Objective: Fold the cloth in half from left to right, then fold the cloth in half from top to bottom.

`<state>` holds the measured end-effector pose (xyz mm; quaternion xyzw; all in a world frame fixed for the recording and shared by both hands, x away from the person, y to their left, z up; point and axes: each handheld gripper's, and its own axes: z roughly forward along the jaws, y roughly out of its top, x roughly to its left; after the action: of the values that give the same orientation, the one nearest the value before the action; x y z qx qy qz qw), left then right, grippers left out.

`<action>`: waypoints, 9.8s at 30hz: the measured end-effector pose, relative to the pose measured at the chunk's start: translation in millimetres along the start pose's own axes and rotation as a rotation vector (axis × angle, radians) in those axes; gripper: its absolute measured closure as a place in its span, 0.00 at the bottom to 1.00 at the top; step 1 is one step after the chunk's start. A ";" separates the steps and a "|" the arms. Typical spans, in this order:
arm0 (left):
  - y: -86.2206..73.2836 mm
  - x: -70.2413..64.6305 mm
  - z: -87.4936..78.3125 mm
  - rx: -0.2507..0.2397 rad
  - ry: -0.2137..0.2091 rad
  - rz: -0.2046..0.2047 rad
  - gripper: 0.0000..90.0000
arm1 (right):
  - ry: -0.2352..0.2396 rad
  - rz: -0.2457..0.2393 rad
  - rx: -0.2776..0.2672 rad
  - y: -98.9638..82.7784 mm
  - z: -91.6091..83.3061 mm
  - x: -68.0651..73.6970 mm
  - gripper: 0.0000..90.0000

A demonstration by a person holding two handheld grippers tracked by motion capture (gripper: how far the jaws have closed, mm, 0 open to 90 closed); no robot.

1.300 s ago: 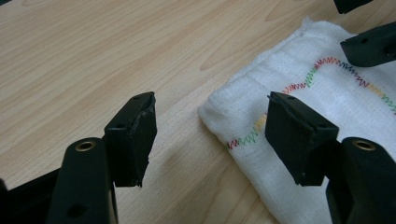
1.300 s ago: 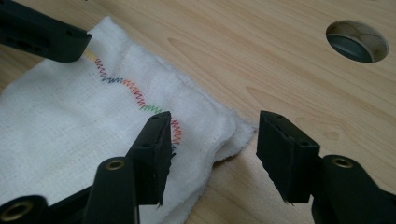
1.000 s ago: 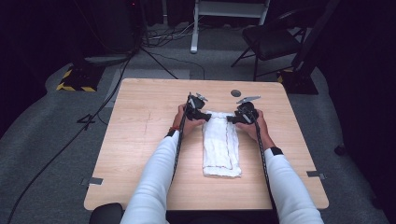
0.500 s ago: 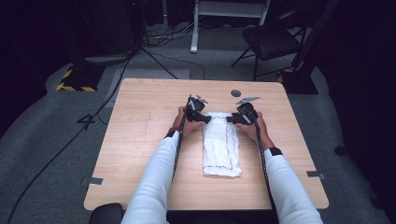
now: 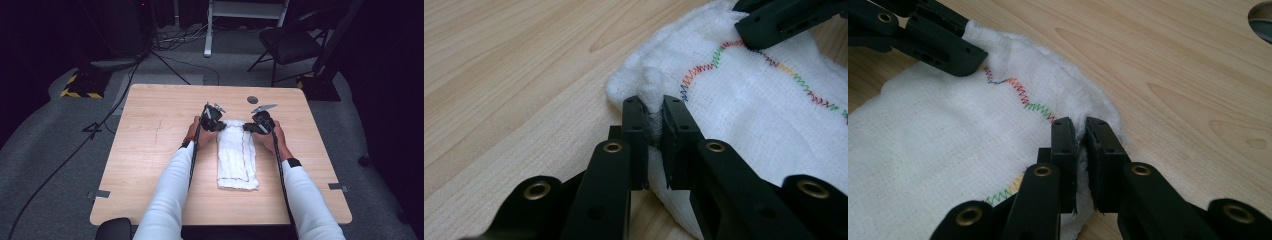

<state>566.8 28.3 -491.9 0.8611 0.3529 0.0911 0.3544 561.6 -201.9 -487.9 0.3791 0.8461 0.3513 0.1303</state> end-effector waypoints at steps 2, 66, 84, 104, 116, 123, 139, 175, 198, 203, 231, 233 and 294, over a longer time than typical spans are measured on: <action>-0.4 0.6 0.7 -0.013 0.013 -0.010 0.92 | 0.004 0.008 -0.016 0.6 -1.6 -1.7 0.93; -8.6 -31.3 -82.6 -0.201 0.050 0.199 0.93 | 0.069 -0.189 -0.214 13.9 -68.5 31.8 0.94; -24.2 -50.2 -100.2 -0.210 -0.005 0.258 0.91 | 0.128 -0.243 -0.234 -1.9 -94.1 47.0 0.94; -52.5 -72.4 -102.8 -0.185 -0.082 0.324 0.89 | 0.200 -0.294 -0.211 -31.9 -108.7 58.0 0.94; -61.3 -83.4 -106.3 -0.152 -0.105 0.373 0.90 | 0.237 -0.304 -0.184 -52.9 -110.8 66.0 0.93; -66.6 -84.4 -103.7 -0.127 -0.114 0.382 0.89 | 0.247 -0.306 -0.169 -61.0 -110.6 69.5 0.93; -83.7 -90.9 -107.0 -0.103 -0.134 0.399 0.90 | 0.273 -0.322 -0.152 -72.7 -115.0 77.2 0.98; -100.4 -115.7 -100.7 -0.028 -0.170 0.484 0.85 | 0.204 -0.442 -0.033 -93.2 -85.2 103.7 0.54; -111.0 -129.4 -104.1 0.021 -0.202 0.523 0.82 | 0.260 -0.494 -0.060 -99.9 -115.4 95.2 0.97; -115.4 -130.6 -100.6 0.055 -0.208 0.530 0.82 | 0.291 -0.507 -0.013 -102.2 -116.6 94.7 0.88; -94.9 -92.1 -118.0 -0.119 -0.065 0.208 0.28 | 0.096 -0.255 -0.092 -92.8 -112.5 64.1 0.36; -86.3 -90.8 -113.0 -0.138 -0.059 0.191 0.28 | 0.091 -0.261 -0.076 -90.2 -104.9 65.1 0.36; -94.3 -62.2 -92.6 -0.021 -0.058 0.313 0.18 | 0.210 -0.253 -0.023 -57.5 -49.5 91.0 0.31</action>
<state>432.2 84.1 -481.9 0.9042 0.2032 0.1238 0.3548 444.2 -186.5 -488.1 0.2293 0.8921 0.3793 0.0885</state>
